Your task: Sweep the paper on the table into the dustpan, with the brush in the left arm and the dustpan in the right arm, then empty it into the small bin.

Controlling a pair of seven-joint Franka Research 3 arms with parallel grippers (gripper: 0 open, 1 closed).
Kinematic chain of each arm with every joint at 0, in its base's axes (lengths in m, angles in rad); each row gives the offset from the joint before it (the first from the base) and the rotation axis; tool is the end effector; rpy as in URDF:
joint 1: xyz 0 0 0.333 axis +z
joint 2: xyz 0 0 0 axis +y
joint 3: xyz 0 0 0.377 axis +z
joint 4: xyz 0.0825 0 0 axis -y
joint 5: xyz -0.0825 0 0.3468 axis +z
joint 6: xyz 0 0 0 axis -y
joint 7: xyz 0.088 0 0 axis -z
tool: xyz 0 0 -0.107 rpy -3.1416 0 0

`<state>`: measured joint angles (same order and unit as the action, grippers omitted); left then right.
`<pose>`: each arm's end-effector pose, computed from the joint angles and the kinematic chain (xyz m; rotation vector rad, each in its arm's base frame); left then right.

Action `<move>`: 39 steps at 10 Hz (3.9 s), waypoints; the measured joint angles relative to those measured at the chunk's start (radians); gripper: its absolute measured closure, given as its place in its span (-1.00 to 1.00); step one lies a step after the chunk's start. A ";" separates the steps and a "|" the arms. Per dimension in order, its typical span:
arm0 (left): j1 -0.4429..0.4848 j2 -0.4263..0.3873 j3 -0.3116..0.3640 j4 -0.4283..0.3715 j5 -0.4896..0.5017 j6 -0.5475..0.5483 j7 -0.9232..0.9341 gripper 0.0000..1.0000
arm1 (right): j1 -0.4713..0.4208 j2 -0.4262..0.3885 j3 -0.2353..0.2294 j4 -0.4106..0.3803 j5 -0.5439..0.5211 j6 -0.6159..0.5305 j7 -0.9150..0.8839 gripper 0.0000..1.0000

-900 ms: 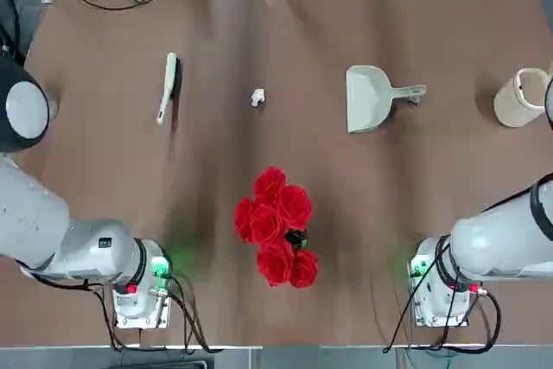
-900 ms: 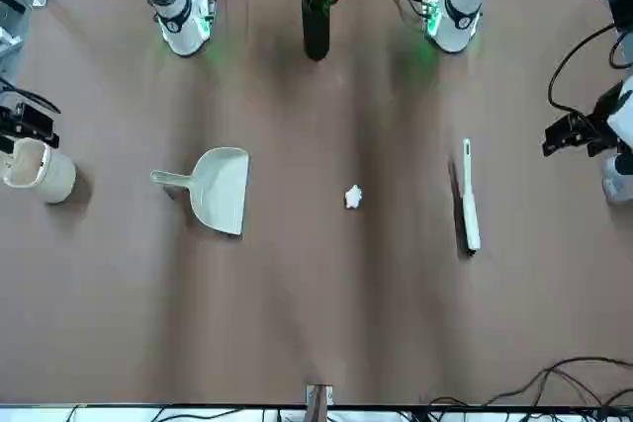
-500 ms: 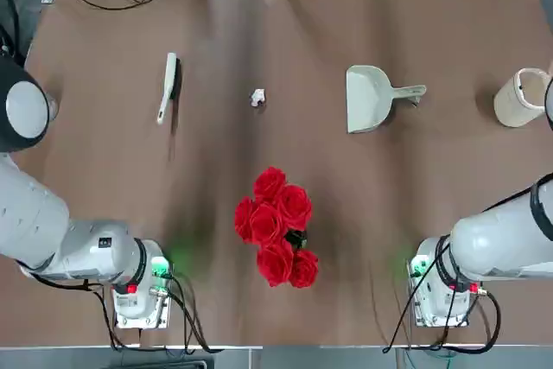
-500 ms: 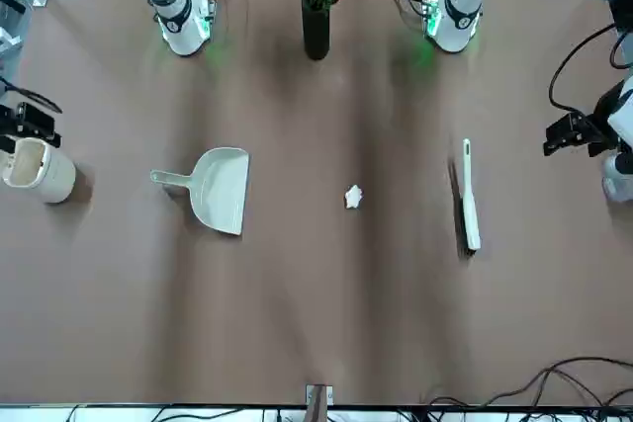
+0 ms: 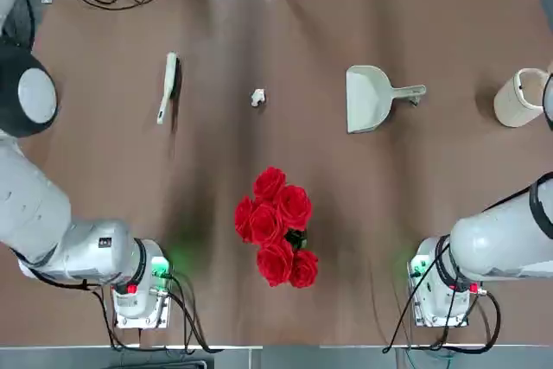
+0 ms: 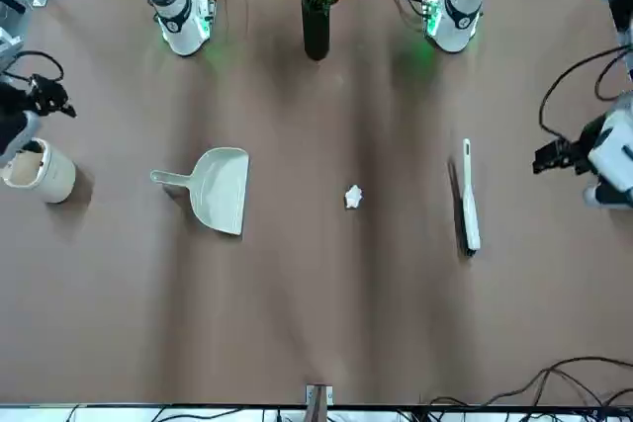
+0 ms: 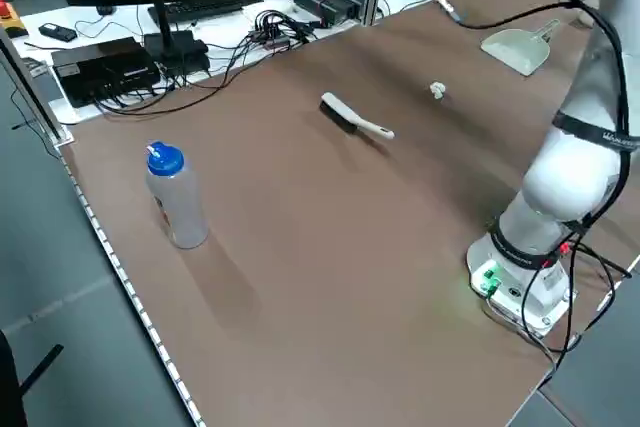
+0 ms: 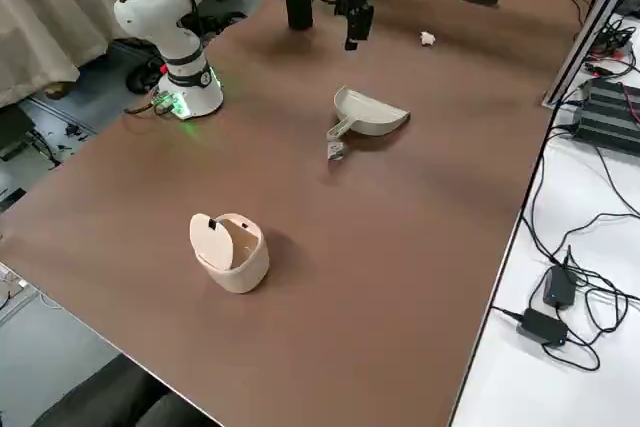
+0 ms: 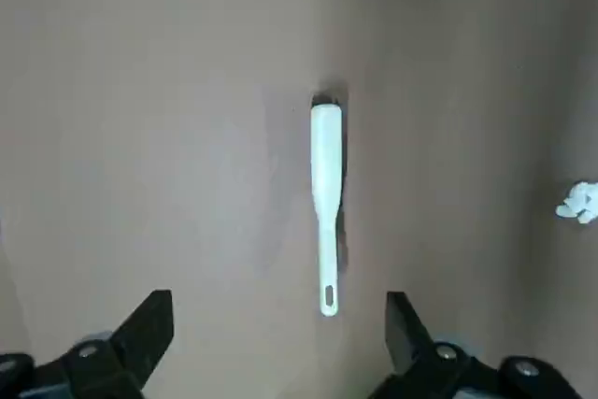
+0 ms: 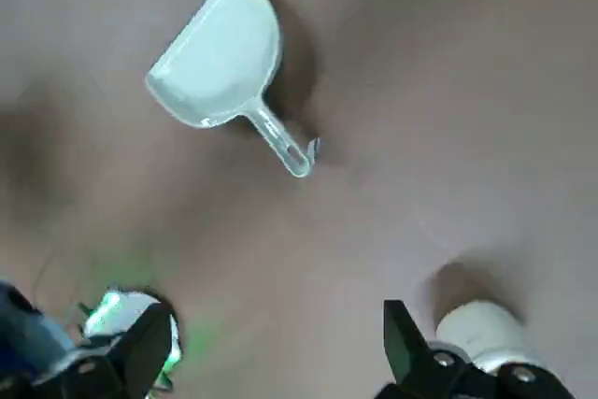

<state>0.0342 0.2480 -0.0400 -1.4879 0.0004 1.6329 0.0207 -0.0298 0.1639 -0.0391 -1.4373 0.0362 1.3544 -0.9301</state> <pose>0.6046 -0.0002 0.5872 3.1270 -0.0404 -0.1608 0.5504 -0.0313 0.6383 -2.7081 -1.2491 0.3032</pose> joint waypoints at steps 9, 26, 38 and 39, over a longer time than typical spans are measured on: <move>0.023 -0.122 -0.003 -0.572 0.017 0.386 -0.026 -1.00 | 0.047 0.091 0.003 -0.499 0.003 0.514 -0.622 -1.00; 0.000 -0.084 -0.062 -0.886 0.017 0.745 -0.139 -0.86 | 0.110 0.125 -0.004 -0.769 0.003 0.965 -0.629 -0.41; -0.002 -0.045 -0.071 -0.891 0.029 0.748 -0.140 0.06 | 0.221 0.124 0.005 -0.766 0.003 0.968 -0.456 0.34; -0.002 -0.045 -0.071 -0.891 0.029 0.748 -0.140 0.22 | 0.247 0.124 0.006 -0.763 0.003 0.967 -0.421 0.34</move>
<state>0.0324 0.2028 -0.1113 -2.3791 0.0294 2.3808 -0.1195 0.2176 0.2877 -0.0335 -2.2000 0.0392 2.3217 -1.3513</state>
